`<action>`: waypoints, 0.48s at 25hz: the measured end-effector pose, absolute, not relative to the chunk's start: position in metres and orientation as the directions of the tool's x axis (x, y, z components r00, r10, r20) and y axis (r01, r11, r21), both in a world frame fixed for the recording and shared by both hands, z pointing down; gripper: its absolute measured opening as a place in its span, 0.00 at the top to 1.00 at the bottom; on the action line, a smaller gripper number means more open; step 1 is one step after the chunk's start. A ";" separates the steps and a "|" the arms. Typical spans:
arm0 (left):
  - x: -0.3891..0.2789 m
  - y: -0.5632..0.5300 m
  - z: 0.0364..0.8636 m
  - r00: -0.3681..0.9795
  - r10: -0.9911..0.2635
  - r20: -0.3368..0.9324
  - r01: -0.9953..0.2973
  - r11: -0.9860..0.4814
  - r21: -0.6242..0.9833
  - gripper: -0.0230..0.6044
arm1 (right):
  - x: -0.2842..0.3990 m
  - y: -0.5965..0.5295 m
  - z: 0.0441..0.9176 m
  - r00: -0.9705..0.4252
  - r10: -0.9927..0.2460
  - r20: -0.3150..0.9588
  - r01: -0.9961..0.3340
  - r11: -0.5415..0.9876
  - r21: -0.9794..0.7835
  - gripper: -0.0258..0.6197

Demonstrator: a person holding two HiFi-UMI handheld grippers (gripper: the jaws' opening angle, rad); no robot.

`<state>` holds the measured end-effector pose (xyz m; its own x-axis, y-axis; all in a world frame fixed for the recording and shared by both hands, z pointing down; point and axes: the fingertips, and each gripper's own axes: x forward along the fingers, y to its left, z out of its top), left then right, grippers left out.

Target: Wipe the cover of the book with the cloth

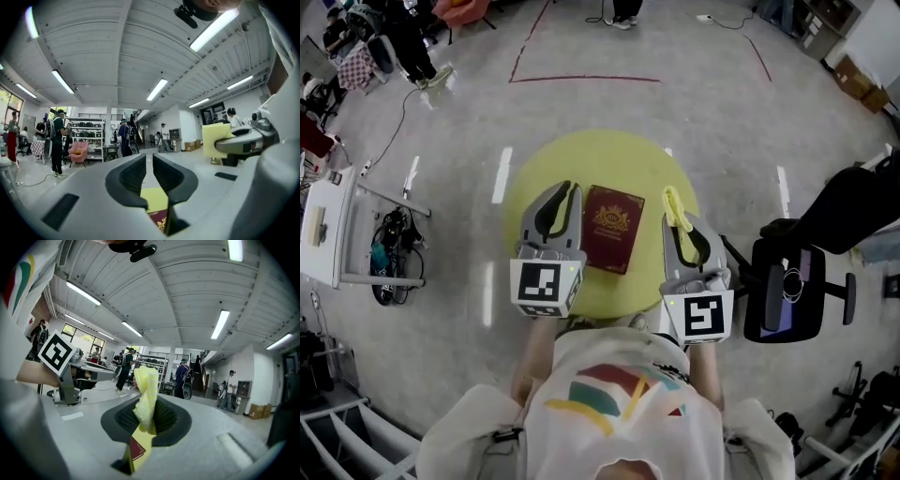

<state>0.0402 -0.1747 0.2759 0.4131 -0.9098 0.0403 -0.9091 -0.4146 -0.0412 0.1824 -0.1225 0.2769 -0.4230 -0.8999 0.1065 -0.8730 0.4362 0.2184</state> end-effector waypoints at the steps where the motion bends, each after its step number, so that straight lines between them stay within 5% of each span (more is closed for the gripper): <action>1: 0.042 -0.176 0.283 0.423 -0.903 0.071 -0.903 -0.427 -0.054 0.88 | 0.181 -0.122 0.278 -0.421 -0.900 0.112 -0.873 0.436 0.220 0.91; 2: 0.045 -0.178 0.291 0.434 -0.896 0.098 -0.896 -0.440 -0.053 0.77 | 0.180 -0.121 0.279 -0.421 -0.899 0.120 -0.872 0.437 0.222 0.91; 6: 0.050 -0.184 0.324 0.462 -0.869 0.180 -0.883 -0.469 0.001 0.66 | 0.177 -0.118 0.287 -0.420 -0.894 0.154 -0.864 0.446 0.234 0.91; 12: 0.041 -0.185 0.401 0.470 -0.810 0.350 -0.880 -0.461 0.114 0.62 | 0.161 -0.112 0.295 -0.421 -0.889 0.180 -0.856 0.455 0.246 0.91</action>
